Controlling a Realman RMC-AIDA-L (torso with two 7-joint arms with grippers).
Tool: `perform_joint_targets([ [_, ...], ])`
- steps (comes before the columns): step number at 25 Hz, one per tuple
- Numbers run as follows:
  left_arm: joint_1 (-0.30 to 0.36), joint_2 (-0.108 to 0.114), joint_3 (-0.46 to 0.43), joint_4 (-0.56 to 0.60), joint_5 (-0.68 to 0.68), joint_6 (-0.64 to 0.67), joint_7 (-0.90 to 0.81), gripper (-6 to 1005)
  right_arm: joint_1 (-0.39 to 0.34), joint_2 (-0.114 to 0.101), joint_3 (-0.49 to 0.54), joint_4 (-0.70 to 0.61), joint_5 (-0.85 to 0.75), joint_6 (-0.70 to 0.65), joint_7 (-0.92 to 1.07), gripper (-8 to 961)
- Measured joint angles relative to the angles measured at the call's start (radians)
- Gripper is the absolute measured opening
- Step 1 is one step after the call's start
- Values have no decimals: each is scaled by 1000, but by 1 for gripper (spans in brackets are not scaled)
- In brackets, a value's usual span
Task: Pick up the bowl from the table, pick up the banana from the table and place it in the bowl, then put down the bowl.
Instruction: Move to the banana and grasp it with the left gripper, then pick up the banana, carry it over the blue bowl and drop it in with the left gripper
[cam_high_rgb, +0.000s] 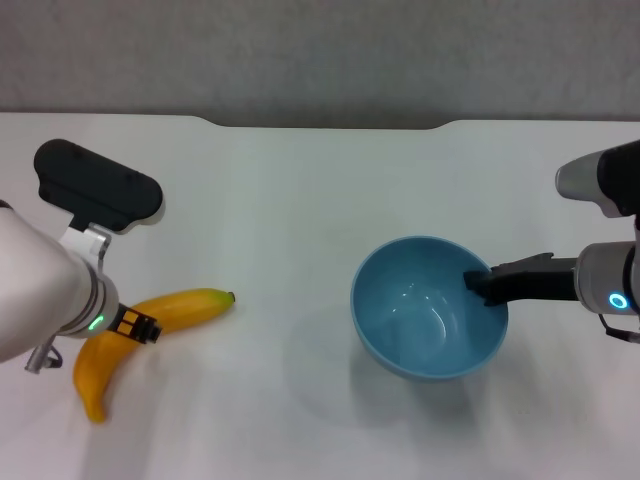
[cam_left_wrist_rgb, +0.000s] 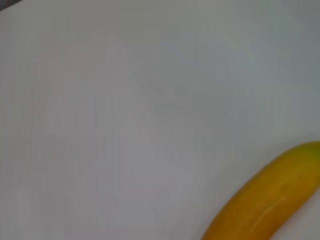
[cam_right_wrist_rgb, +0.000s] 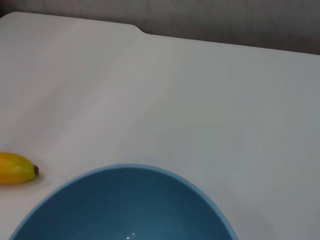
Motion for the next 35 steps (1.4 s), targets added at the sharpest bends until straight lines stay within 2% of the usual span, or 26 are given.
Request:
perform_joint_targets([
  [15,-17,-9,-9,97,6,-23,-1,640,3,0,-4,12,0,1,-1,36],
  [23,-30,-31,-13,137,11,-42,-2,621,5,1,-8,24,0,1,-1,35],
  [27,-30,-33,-27,137,13,-45,-2,611,0,2,-9,28,0,0,-1,35],
  [30,-20,-35,-54,126,21,-49,-3,604,-2,2,-9,29,0,0,-1,36],
  [32,-3,-36,-81,106,27,-57,-3,538,-2,2,-9,29,0,0,-1,36],
  [33,13,-36,-98,86,31,-63,-3,505,-3,2,-9,27,-1,-1,-1,36],
  [35,49,-36,-137,39,51,-71,-3,509,-3,2,-8,25,-2,-1,-1,36],
])
